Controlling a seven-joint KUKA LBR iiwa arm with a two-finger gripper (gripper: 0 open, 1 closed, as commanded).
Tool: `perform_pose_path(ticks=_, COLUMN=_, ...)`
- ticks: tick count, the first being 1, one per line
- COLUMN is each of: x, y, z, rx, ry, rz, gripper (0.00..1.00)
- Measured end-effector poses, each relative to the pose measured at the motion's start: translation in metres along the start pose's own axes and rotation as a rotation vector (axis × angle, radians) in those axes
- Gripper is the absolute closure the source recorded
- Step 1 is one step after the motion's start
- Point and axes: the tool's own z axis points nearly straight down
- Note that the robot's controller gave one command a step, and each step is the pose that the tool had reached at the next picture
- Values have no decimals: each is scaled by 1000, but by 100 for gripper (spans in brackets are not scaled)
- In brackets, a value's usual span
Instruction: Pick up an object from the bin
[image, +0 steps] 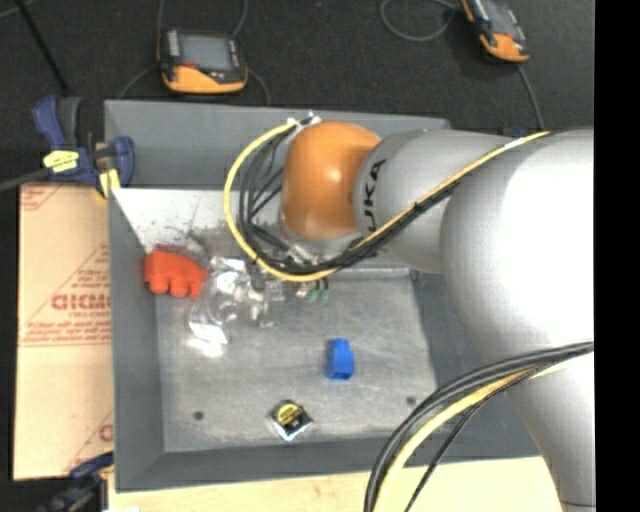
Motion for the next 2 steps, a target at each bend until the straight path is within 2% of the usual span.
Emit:
perform_pose_path(ticks=1, x=26, y=17, z=-1, rx=3, ry=-15, rz=-42, gripper=100)
perform_pose_path(ticks=2, x=-6, y=24, z=-1, rx=4, ry=15, rz=-63, gripper=100)
